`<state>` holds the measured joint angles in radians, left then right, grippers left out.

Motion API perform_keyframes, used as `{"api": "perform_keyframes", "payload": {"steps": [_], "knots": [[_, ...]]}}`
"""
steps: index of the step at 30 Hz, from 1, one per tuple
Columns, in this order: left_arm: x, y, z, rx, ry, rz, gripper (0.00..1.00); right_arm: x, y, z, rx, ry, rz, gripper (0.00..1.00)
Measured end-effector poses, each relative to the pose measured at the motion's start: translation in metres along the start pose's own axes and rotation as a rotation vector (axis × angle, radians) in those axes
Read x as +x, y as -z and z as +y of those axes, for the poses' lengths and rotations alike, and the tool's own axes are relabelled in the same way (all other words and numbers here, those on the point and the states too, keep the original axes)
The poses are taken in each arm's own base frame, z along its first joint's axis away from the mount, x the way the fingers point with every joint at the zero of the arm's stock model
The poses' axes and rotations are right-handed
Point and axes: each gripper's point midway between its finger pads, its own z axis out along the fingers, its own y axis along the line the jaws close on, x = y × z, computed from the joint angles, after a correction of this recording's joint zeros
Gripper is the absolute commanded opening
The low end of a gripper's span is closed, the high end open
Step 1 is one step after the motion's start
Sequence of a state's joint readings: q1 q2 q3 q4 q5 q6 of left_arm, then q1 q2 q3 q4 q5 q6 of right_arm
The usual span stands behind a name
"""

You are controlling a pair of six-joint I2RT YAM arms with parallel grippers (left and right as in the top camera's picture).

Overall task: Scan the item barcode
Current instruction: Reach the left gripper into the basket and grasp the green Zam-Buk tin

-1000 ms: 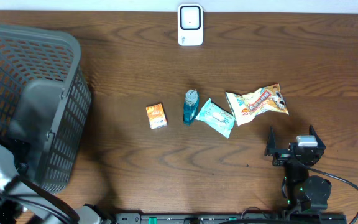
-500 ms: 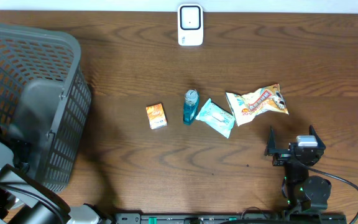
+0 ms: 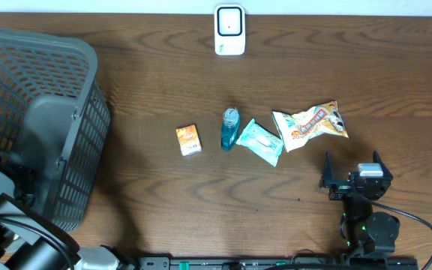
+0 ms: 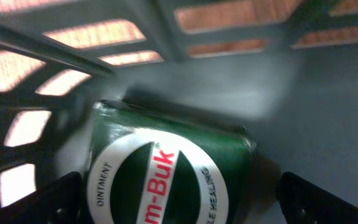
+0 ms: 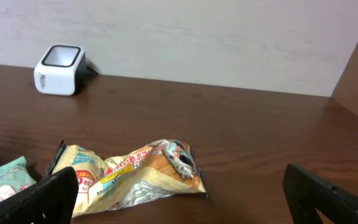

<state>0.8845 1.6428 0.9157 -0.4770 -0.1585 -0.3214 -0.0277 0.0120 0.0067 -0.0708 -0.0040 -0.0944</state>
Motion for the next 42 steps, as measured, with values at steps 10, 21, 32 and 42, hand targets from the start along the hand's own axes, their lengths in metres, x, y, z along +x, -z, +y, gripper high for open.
{"api": "perform_keyframes", "payload": {"steps": [10, 21, 32, 42], "knots": [[0.01, 0.001, -0.022, 0.131, -0.008, 0.063, 0.91, 0.0, 0.0, 0.0, 0.0, 0.0, 0.0, 0.99], [0.017, 0.007, -0.04, 0.184, -0.108, 0.073, 0.92, 0.0, 0.0, 0.0, 0.0, 0.0, 0.0, 0.99], [0.048, 0.028, -0.086, 0.316, -0.377, 0.084, 0.98, 0.0, 0.0, 0.0, 0.0, 0.0, 0.0, 0.99], [0.021, 0.085, -0.083, 0.377, -0.344, -0.106, 0.98, 0.0, 0.0, 0.0, 0.0, 0.0, 0.0, 0.99]]}}
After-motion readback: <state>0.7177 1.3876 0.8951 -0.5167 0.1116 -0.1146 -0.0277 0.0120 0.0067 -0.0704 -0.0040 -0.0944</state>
